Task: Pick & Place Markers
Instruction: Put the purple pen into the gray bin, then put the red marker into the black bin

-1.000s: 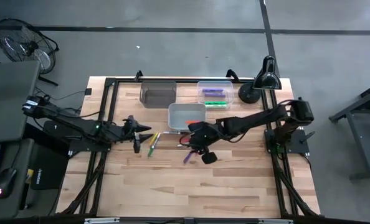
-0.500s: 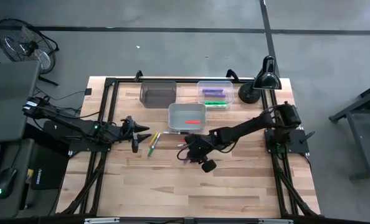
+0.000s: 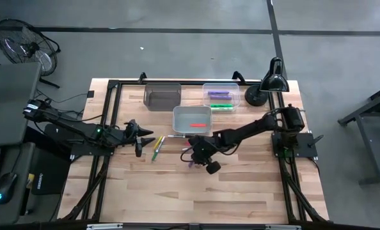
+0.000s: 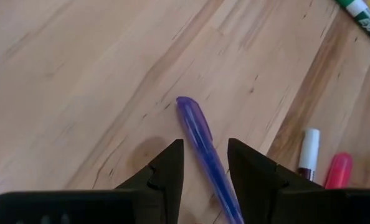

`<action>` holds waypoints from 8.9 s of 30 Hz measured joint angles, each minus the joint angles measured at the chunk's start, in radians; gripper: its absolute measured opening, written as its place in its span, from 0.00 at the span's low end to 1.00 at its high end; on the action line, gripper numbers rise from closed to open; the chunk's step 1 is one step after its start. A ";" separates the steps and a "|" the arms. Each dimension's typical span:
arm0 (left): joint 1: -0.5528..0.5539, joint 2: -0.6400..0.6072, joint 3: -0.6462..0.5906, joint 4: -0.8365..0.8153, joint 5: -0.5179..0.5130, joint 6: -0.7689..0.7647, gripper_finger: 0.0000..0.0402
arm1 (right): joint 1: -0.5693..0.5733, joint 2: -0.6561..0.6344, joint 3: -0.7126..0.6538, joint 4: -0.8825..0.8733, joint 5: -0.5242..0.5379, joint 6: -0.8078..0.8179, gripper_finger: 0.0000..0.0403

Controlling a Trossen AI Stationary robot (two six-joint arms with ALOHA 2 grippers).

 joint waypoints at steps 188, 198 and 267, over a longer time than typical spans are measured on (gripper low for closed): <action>0.000 0.001 0.001 -0.042 0.036 -0.057 0.43 | -0.384 -0.123 0.000 -0.034 0.052 0.375 0.27; 0.000 0.000 0.001 -0.043 0.036 -0.057 0.43 | -0.383 -0.253 0.000 -0.150 0.020 0.333 0.27; 0.000 0.001 0.001 -0.056 0.039 -0.083 0.43 | -0.034 -0.432 -0.418 -0.016 0.054 -0.027 0.45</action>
